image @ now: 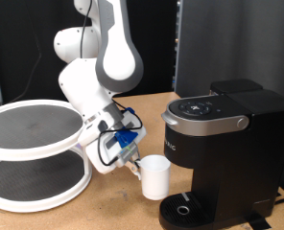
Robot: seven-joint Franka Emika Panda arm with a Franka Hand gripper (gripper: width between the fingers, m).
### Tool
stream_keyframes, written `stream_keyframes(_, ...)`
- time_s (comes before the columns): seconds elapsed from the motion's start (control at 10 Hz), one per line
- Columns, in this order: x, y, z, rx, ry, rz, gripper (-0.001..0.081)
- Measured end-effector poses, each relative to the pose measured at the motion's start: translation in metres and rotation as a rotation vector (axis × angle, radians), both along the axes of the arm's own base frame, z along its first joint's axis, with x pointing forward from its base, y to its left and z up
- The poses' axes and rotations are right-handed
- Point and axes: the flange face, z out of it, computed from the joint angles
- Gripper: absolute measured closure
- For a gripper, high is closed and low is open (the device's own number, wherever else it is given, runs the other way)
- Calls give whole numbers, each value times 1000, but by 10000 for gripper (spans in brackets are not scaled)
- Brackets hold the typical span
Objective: Make a cup of coffee with the keurig machine
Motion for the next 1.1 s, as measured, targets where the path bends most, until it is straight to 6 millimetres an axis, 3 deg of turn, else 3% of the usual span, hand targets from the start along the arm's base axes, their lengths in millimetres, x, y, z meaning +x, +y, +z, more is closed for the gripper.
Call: stream_keyframes(1.1, 29, 45, -13, 4, -16, 4, 741)
